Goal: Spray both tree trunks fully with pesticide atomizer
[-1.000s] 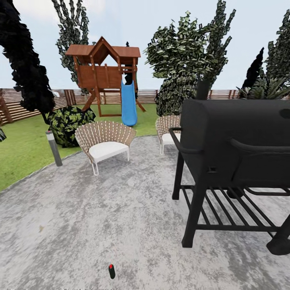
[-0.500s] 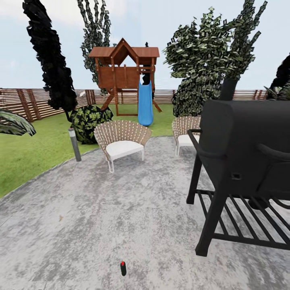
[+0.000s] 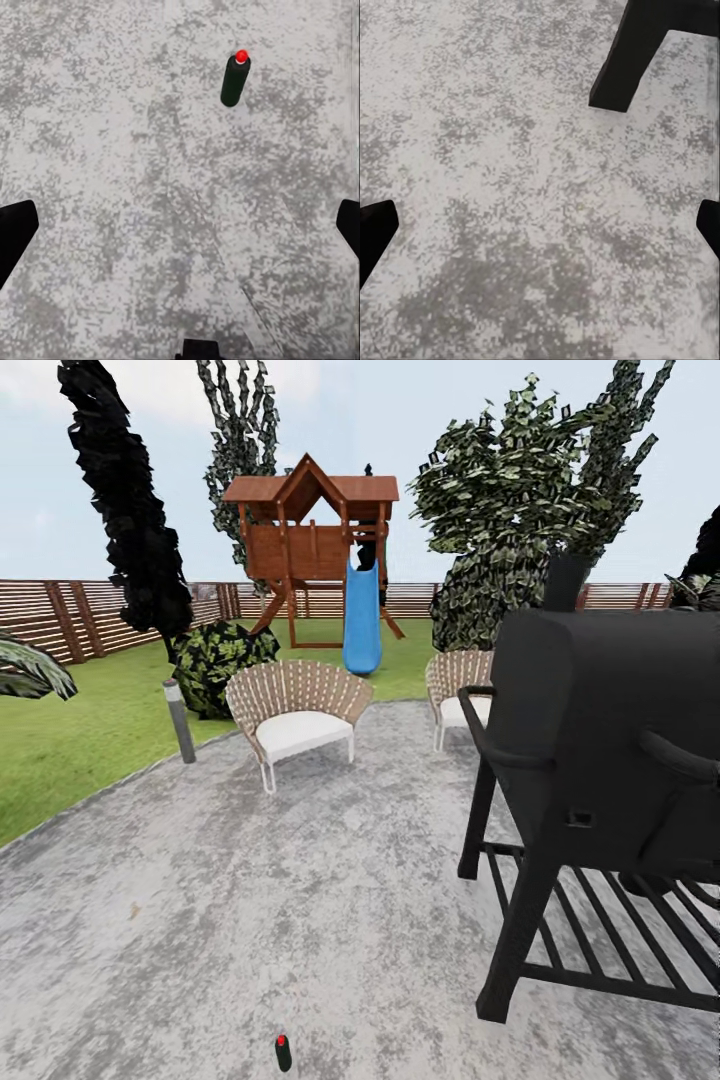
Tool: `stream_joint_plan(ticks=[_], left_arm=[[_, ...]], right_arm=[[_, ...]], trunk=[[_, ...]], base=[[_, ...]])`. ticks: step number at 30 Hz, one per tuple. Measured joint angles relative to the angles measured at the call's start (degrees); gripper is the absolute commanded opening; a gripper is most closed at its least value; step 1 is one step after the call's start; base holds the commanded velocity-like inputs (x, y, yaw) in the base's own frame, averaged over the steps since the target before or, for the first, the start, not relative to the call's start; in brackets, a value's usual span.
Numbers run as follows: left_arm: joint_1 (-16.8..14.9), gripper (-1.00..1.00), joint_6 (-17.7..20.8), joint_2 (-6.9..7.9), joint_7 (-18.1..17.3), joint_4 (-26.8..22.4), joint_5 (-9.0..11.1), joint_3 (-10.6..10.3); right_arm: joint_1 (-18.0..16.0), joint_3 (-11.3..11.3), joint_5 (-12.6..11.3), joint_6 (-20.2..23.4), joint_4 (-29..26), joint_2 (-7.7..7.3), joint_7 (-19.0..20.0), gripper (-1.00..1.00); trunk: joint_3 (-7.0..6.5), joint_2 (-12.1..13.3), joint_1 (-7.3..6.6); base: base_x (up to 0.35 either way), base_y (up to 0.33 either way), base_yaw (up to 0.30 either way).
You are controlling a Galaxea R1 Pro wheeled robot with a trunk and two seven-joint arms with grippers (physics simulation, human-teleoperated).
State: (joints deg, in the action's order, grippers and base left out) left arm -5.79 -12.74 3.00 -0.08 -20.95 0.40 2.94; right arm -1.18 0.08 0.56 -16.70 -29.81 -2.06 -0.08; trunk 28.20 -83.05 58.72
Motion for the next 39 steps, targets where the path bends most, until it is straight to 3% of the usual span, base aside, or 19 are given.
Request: stream_joint_plan(ticks=[16, 30, 33, 34, 39], left_arm=[[0.0, 1.00, 0.0, 0.00, 0.0, 0.0, 0.0, 0.0], [0.0, 1.00, 0.0, 0.00, 0.1, 0.0, 0.1, 0.0], [0.0, 1.00, 0.0, 0.00, 0.1, 0.0, 0.0, 0.8], [0.0, 1.00, -0.1, 0.03, 0.0, 0.0, 0.0, 1.9], [0.0, 1.00, -0.1, -0.02, 0.1, 0.0, 0.1, 2.2]], right_arm=[[0.0, -0.1, -0.1, 0.0, -0.2, 0.04, -0.1, 1.00], [0.0, -0.2, -0.1, 0.0, -0.3, 0.04, -0.2, 1.00], [0.0, -0.2, -0.1, 0.0, -0.3, 0.11, -0.2, 1.00], [0.0, -0.2, -0.1, 0.0, -0.3, 0.13, -0.2, 1.00], [0.0, -0.1, -0.1, 0.0, -0.2, 0.13, -0.2, 1.00]], trunk=[[0.00, 0.0, 0.01], [0.00, 0.0, 0.01], [0.00, 0.0, 0.01], [0.00, 0.0, 0.01], [0.00, 0.0, 0.01]], base=[[0.004, -0.277, 0.025], [0.000, -0.278, 0.269], [0.000, -0.278, 0.278], [0.000, -0.279, 0.278], [0.000, -0.280, 0.278]])
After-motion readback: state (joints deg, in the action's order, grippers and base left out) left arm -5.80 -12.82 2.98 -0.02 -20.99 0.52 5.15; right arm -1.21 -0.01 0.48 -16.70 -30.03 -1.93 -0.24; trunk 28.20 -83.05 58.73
